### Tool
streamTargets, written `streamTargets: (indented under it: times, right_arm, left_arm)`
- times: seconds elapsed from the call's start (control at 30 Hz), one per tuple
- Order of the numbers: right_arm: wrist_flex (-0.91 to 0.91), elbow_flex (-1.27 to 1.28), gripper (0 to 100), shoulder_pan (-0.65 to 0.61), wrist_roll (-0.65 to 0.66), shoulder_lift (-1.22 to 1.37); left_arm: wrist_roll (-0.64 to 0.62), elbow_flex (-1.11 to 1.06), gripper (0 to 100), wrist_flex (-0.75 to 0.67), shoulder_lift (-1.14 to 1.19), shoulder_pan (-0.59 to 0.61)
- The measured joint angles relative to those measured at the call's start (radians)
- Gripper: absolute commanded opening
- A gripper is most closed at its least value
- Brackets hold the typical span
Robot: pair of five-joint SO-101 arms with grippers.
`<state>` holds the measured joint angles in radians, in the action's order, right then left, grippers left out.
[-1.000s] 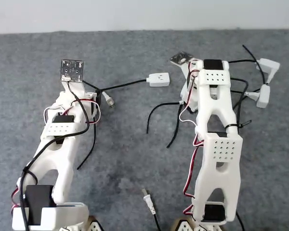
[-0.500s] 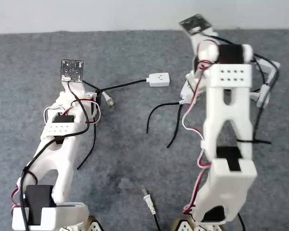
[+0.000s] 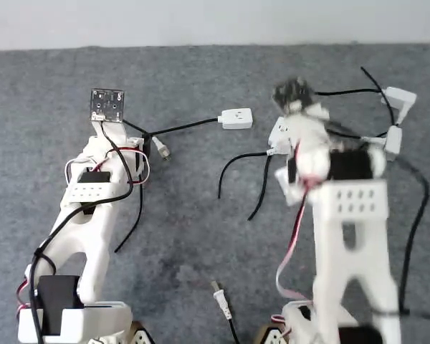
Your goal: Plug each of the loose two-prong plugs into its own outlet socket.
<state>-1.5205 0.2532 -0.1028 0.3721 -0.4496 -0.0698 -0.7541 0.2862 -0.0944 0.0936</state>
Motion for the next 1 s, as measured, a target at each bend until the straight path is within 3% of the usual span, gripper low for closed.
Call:
streamTargets:
  times: [0.27,0.53,0.87,1.0]
  right_arm:
    - [0.496,0.678,0.9,-0.006,0.0,-0.307]
    - [0.796,0.968,0.9,-0.006,0.0,-0.338]
    - [1.452,1.395,0.9,0.021,-0.002,-0.381]
    - [1.488,1.398,0.9,0.02,-0.002,-0.399]
  left_arm:
    - [0.0,-0.014,22,-0.002,0.0,0.0]
    - [0.0,-0.014,22,-0.003,0.0,0.002]
    - [0.0,-0.014,22,-0.003,0.0,0.002]
    - [0.038,-0.014,22,-0.026,0.0,0.002]
